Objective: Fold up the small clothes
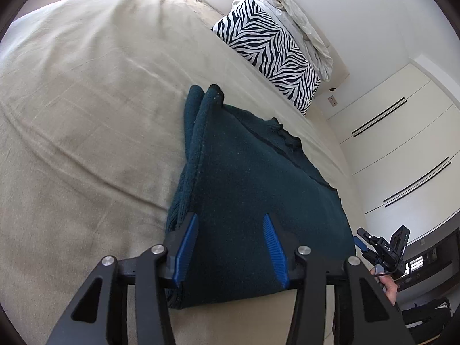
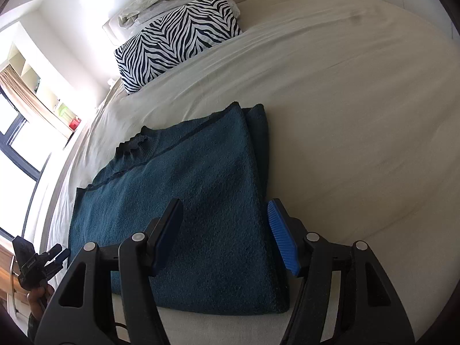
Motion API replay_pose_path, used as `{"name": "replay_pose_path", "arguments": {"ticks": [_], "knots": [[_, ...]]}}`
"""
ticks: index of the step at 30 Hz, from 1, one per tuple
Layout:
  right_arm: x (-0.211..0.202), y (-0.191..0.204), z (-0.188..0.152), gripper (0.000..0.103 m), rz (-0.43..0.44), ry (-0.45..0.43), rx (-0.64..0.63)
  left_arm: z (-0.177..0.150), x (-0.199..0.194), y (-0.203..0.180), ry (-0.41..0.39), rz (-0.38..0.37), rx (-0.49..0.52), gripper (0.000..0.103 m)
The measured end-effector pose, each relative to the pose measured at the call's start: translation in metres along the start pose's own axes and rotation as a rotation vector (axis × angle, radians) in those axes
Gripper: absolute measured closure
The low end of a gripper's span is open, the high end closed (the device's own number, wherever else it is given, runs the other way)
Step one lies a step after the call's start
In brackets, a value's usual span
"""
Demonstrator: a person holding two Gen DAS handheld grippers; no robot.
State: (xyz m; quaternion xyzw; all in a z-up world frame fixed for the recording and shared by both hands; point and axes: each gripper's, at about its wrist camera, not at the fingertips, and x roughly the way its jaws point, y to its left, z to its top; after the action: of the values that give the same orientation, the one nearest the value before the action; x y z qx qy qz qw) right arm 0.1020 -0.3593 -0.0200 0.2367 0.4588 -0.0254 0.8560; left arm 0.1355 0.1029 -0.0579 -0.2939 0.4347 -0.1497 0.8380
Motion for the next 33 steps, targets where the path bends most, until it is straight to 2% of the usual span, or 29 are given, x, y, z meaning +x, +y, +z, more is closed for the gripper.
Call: {"name": "replay_pose_path", "arguments": {"ticks": [4, 9, 13, 18, 23, 25, 26, 27, 30, 33], "knots": [[-0.006, -0.004, -0.013, 0.046, -0.002, 0.009, -0.008, -0.008, -0.001, -0.005, -0.009, 0.041, 0.043, 0.057], [-0.010, -0.007, -0.019, 0.054, -0.017, 0.012, -0.030, -0.011, 0.000, 0.001, -0.008, 0.056, 0.031, 0.066], [-0.013, -0.010, -0.019, 0.055, -0.015, 0.010, -0.033, -0.014, -0.002, -0.003, -0.020, 0.078, 0.055, 0.066], [-0.010, -0.014, -0.020, 0.065, -0.026, 0.031, -0.036, -0.015, -0.006, -0.006, -0.047, 0.083, 0.057, 0.065], [-0.008, -0.019, -0.021, 0.073, -0.049, 0.040, -0.032, -0.017, 0.000, -0.009, -0.027, 0.093, 0.080, 0.065], [-0.007, -0.022, -0.021, 0.084, -0.053, 0.046, -0.029, -0.017, 0.002, -0.010, -0.022, 0.096, 0.088, 0.066], [-0.006, -0.023, -0.022, 0.093, -0.055, 0.050, -0.032, -0.017, 0.003, -0.011, -0.019, 0.099, 0.093, 0.067], [-0.007, -0.023, -0.023, 0.097, -0.060, 0.051, -0.038, -0.017, 0.005, -0.011, -0.013, 0.100, 0.096, 0.071], [-0.010, -0.022, -0.024, 0.098, -0.069, 0.038, -0.053, -0.018, 0.010, -0.012, 0.007, 0.102, 0.099, 0.085], [-0.015, -0.023, -0.026, 0.098, -0.071, 0.019, -0.042, -0.019, 0.013, -0.011, 0.023, 0.107, 0.107, 0.093]]}}
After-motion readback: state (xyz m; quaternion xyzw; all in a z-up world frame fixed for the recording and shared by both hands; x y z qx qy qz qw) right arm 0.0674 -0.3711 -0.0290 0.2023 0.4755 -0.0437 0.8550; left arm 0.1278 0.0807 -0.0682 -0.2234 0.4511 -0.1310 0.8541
